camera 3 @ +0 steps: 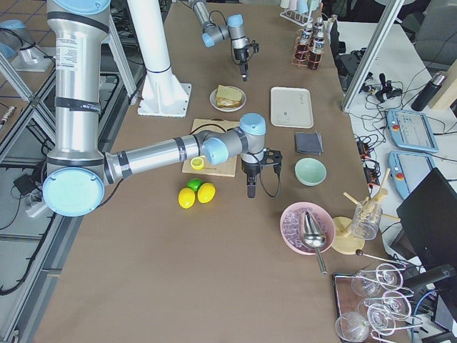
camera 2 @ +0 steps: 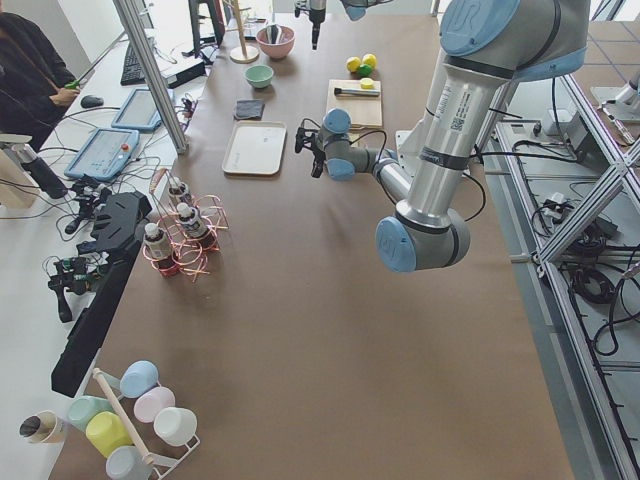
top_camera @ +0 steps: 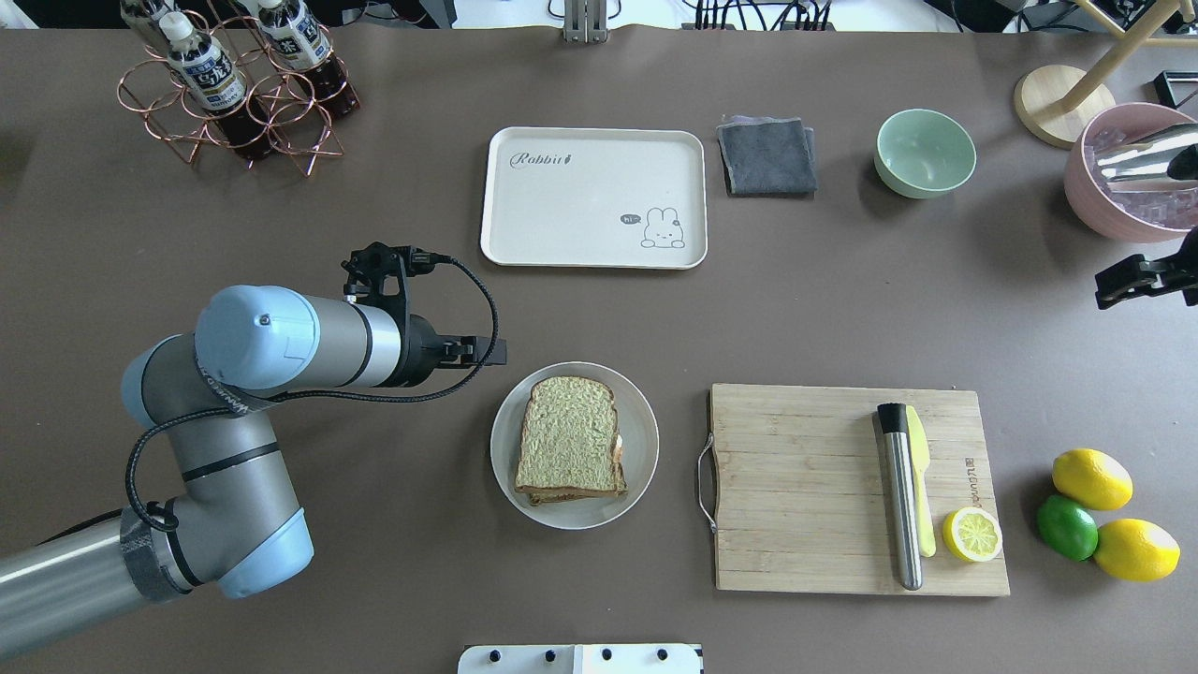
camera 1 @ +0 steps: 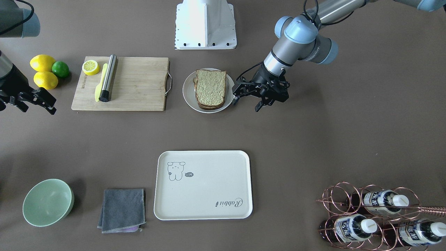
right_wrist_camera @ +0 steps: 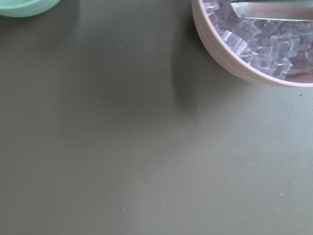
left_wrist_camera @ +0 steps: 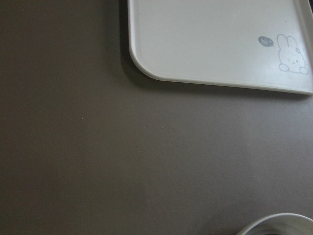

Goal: Make sandwich and place on tray
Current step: 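Grasp the rim of the white sandwich plate with the left gripper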

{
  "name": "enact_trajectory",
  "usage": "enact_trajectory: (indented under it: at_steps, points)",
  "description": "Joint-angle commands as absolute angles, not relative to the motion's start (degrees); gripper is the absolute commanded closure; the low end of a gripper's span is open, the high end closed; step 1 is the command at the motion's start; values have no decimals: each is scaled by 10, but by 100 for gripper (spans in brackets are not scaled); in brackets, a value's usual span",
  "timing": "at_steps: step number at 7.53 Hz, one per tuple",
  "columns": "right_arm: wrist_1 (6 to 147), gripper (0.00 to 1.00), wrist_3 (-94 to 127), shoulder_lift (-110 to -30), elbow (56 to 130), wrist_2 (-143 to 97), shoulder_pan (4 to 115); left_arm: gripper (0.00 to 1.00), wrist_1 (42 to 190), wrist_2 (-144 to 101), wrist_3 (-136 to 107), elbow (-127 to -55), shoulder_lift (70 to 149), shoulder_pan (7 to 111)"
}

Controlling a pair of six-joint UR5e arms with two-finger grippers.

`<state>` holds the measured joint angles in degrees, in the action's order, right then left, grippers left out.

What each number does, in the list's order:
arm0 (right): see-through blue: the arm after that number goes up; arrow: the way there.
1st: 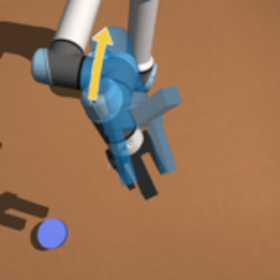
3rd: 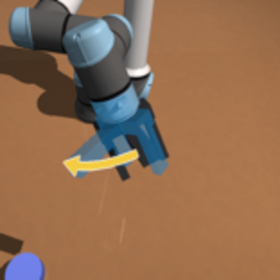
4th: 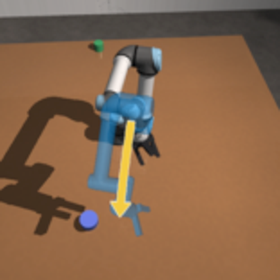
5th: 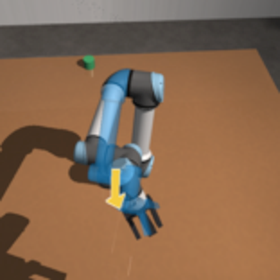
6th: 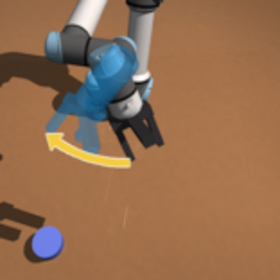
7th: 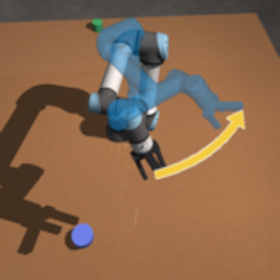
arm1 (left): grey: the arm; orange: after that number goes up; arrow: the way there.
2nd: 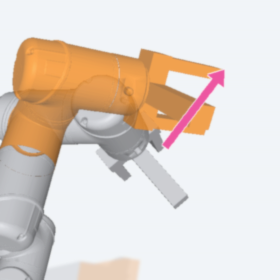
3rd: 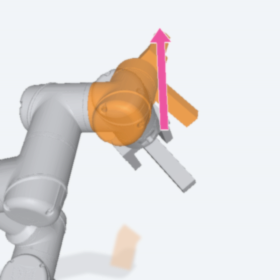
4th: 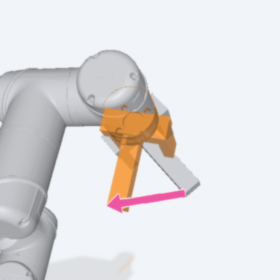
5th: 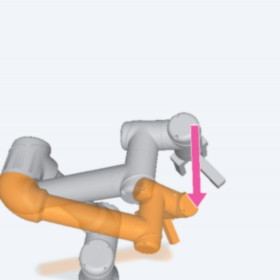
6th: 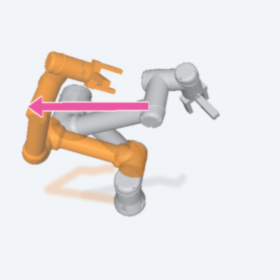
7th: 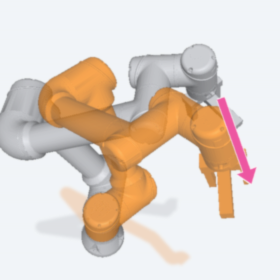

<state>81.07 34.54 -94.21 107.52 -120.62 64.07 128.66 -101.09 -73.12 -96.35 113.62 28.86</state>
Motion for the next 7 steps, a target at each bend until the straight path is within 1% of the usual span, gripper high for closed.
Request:
enact_trajectory:
  at_steps: [1,2,4,5,6,7]
  points:
    - [838,0,204,-970,1065,-1213,711,15,1301,-990,-729,-964,1136,258]
    - [838,0,200,-970,1060,-1236,725,23,1306,-977,-730,-964,1133,243]
    - [836,0,197,-971,1059,-1243,729,42,1351,-972,-731,-964,1110,229]
    - [832,0,197,-975,1061,-1244,730,48,1352,-972,-731,-963,1109,229]
    - [832,0,197,-975,1060,-1244,730,57,1352,-972,-730,-963,1107,229]
    - [832,0,197,-975,1062,-1244,730,57,1353,-972,-731,-964,1105,225]
